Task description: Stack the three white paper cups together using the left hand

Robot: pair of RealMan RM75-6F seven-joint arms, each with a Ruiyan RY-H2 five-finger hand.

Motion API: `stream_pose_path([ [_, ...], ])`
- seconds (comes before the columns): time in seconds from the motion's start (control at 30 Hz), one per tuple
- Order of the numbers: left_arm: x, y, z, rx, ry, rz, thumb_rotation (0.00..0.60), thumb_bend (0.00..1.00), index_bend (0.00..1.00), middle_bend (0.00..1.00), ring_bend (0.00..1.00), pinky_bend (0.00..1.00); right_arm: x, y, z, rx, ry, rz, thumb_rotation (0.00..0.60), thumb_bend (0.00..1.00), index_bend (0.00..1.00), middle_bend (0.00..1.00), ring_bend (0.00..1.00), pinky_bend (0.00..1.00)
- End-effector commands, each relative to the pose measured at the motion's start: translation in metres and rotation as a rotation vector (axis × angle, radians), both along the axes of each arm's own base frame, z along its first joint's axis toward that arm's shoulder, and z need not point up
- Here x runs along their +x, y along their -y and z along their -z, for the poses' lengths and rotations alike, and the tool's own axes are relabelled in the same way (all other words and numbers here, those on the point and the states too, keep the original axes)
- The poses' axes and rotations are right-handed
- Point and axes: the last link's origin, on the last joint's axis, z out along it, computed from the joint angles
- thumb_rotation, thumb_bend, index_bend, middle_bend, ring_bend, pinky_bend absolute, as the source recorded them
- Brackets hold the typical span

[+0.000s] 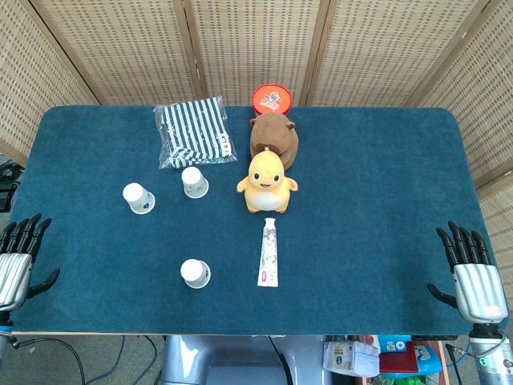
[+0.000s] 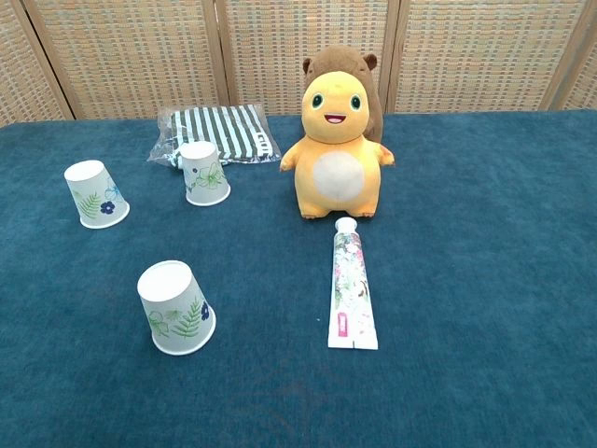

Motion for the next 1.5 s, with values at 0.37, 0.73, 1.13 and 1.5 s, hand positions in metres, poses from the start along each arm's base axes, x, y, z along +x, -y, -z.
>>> stream_pose_path([
  [0.37,0.004,0.003,-0.005,0.028,0.008,0.030,0.600,0.30,0.00,0.00,0.00,0.00,0.002,-0.001,0.003,0.019,0.010,-0.005,0.600,0.08,0.00,0.00,0.00,0.00],
  [0.73,0.005,0.002,-0.004,0.032,0.017,0.050,0.600,0.30,0.00,0.00,0.00,0.00,0.002,0.000,0.007,0.033,0.003,-0.002,0.600,0.08,0.00,0.00,0.00,0.00],
  [1.13,0.017,-0.004,0.009,-0.043,0.047,0.094,0.600,0.30,0.00,0.00,0.00,0.00,0.001,0.001,0.008,0.046,0.012,0.003,0.600,0.08,0.00,0.00,0.00,0.00],
  [1.5,0.092,-0.041,0.028,-0.277,-0.023,0.290,0.600,0.30,0.02,0.00,0.00,0.00,-0.001,0.003,0.008,0.052,0.019,0.019,0.600,0.08,0.00,0.00,0.00,0.00],
])
